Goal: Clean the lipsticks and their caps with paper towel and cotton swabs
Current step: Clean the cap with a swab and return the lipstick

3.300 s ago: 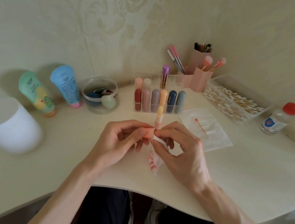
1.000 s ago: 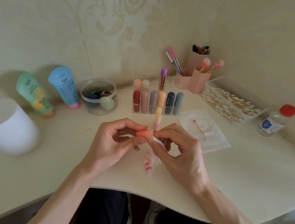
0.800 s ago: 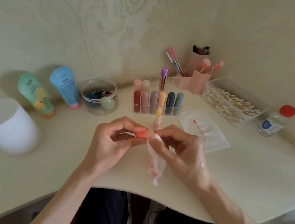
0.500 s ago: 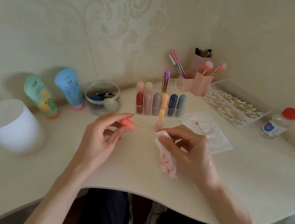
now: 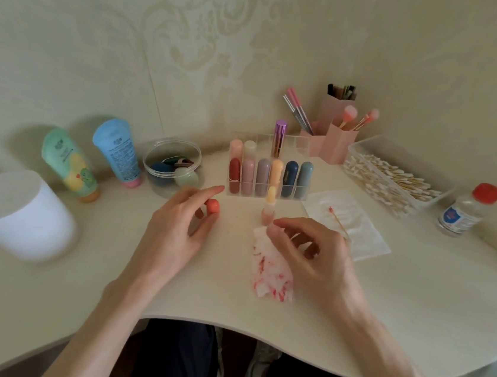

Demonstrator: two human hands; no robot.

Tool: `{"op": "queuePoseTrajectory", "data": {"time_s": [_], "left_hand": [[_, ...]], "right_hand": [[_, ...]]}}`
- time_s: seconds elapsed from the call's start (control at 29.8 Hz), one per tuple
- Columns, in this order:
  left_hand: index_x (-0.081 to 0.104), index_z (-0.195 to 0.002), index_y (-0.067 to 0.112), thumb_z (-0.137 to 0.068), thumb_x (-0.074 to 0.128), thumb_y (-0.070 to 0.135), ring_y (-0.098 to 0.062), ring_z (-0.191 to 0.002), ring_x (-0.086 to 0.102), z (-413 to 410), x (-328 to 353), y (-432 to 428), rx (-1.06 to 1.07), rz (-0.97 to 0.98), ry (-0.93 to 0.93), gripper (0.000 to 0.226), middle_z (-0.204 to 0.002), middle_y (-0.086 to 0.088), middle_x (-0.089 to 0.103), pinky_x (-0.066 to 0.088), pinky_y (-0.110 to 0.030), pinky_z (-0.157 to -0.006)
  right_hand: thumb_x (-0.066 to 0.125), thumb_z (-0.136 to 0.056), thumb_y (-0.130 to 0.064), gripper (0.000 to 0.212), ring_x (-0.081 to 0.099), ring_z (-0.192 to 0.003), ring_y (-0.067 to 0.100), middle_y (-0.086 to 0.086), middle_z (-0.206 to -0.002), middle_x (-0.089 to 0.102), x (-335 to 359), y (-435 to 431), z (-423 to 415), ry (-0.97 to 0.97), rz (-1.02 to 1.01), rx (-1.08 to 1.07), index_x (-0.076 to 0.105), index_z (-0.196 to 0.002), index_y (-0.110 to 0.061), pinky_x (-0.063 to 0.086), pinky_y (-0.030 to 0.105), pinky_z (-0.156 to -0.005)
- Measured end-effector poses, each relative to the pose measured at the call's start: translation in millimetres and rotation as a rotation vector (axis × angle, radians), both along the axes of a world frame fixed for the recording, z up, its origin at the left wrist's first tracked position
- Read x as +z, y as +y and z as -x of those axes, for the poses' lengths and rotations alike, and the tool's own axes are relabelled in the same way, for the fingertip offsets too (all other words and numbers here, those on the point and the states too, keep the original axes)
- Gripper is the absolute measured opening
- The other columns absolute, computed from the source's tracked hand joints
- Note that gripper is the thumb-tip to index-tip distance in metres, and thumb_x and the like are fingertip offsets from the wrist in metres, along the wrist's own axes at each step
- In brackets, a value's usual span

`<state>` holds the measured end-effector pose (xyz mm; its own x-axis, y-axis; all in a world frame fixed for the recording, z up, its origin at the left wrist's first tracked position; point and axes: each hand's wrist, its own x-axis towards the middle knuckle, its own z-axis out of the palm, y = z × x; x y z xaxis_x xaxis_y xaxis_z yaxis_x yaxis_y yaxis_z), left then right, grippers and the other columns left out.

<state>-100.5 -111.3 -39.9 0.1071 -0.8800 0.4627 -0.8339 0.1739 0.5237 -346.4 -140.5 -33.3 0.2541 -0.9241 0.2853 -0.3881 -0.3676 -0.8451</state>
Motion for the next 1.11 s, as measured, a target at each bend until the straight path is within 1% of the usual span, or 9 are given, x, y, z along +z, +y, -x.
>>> {"op": "queuePoseTrajectory", "data": {"time_s": [0.13, 0.23, 0.3, 0.44, 0.57, 0.8, 0.97, 1.04, 1.11], "left_hand": [[0.066, -0.134, 0.026, -0.095, 0.073, 0.027, -0.002, -0.071, 0.057, 1, -3, 2, 0.055, 0.040, -0.010, 0.040, -0.122, 0.008, 0.056, 0.054, -0.031, -0.071], [0.071, -0.126, 0.016, -0.094, 0.077, 0.023, -0.011, -0.095, 0.063, 6, 3, 6, 0.097, 0.192, -0.026, 0.033, -0.123, 0.000, 0.058, 0.054, -0.027, -0.081], [0.073, -0.118, 0.013, -0.094, 0.076, 0.019, -0.007, -0.087, 0.063, 16, 9, 9, 0.046, 0.271, -0.008, 0.025, -0.113, 0.000, 0.062, 0.050, -0.020, -0.078], [0.072, -0.119, 0.016, -0.096, 0.066, 0.038, -0.005, -0.070, 0.064, 41, 8, 3, -0.044, 0.124, 0.112, 0.032, -0.100, 0.010, 0.068, 0.048, -0.013, -0.064], [0.070, -0.122, 0.019, -0.091, 0.057, 0.063, -0.003, -0.065, 0.062, 56, 1, -15, -0.003, 0.036, 0.147, 0.055, -0.107, 0.012, 0.066, 0.050, -0.013, -0.065], [0.072, -0.119, 0.026, -0.087, 0.079, 0.048, -0.005, -0.063, 0.062, 63, -4, -31, 0.018, -0.104, 0.188, 0.040, -0.108, 0.015, 0.069, 0.054, -0.030, -0.073], [0.077, -0.099, 0.028, -0.083, 0.083, 0.043, -0.005, -0.069, 0.063, 65, -7, -35, -0.008, -0.108, 0.257, 0.022, -0.096, 0.016, 0.073, 0.054, -0.049, -0.079], [0.076, -0.095, 0.030, -0.083, 0.082, 0.045, -0.005, -0.071, 0.063, 69, -5, -33, -0.013, -0.072, 0.278, 0.020, -0.095, 0.016, 0.072, 0.054, -0.049, -0.078], [0.074, -0.094, 0.031, -0.085, 0.081, 0.041, -0.006, -0.074, 0.066, 73, 1, -29, -0.039, -0.044, 0.337, 0.016, -0.091, 0.018, 0.073, 0.055, -0.044, -0.077]], "right_hand": [[0.085, -0.086, -0.035, 0.024, 0.065, -0.072, 0.006, -0.015, -0.078, 0.070, -4, 1, -1, 0.051, -0.010, -0.013, 0.080, -0.109, -0.030, 0.044, 0.008, -0.065], [0.082, -0.089, -0.029, 0.022, 0.065, -0.075, 0.004, -0.015, -0.078, 0.070, -6, 1, -1, 0.109, 0.000, -0.007, 0.080, -0.111, -0.029, 0.044, 0.007, -0.067], [0.081, -0.089, -0.034, 0.024, 0.064, -0.079, 0.005, -0.016, -0.083, 0.069, -4, 1, 0, 0.184, 0.049, -0.012, 0.080, -0.112, -0.028, 0.045, 0.010, -0.070], [0.078, -0.088, -0.038, 0.024, 0.061, -0.084, 0.009, -0.014, -0.088, 0.067, -5, -6, 5, 0.220, 0.160, -0.125, 0.079, -0.108, -0.025, 0.050, 0.024, -0.075], [0.075, -0.092, -0.018, 0.014, 0.060, -0.100, 0.027, -0.003, -0.096, 0.067, -6, -24, 26, 0.336, 0.171, -0.365, 0.076, -0.105, -0.020, 0.043, 0.034, -0.073], [0.064, -0.101, -0.032, 0.017, 0.051, -0.107, 0.031, 0.008, -0.106, 0.063, -5, -34, 44, 0.534, 0.015, -0.528, 0.070, -0.106, -0.017, 0.045, 0.040, -0.079], [0.063, -0.102, -0.025, 0.012, 0.053, -0.105, 0.030, 0.006, -0.104, 0.063, -8, -36, 42, 0.466, 0.058, -0.495, 0.069, -0.104, -0.015, 0.039, 0.037, -0.076], [0.064, -0.102, -0.018, 0.003, 0.059, -0.094, 0.023, -0.003, -0.094, 0.067, -6, -35, 42, 0.263, 0.114, -0.414, 0.066, -0.099, -0.018, 0.044, 0.037, -0.074], [0.066, -0.101, -0.010, 0.013, 0.064, -0.077, 0.014, -0.009, -0.082, 0.071, 1, -33, 37, -0.035, 0.081, -0.264, 0.067, -0.096, -0.022, 0.049, 0.029, -0.069]]}}
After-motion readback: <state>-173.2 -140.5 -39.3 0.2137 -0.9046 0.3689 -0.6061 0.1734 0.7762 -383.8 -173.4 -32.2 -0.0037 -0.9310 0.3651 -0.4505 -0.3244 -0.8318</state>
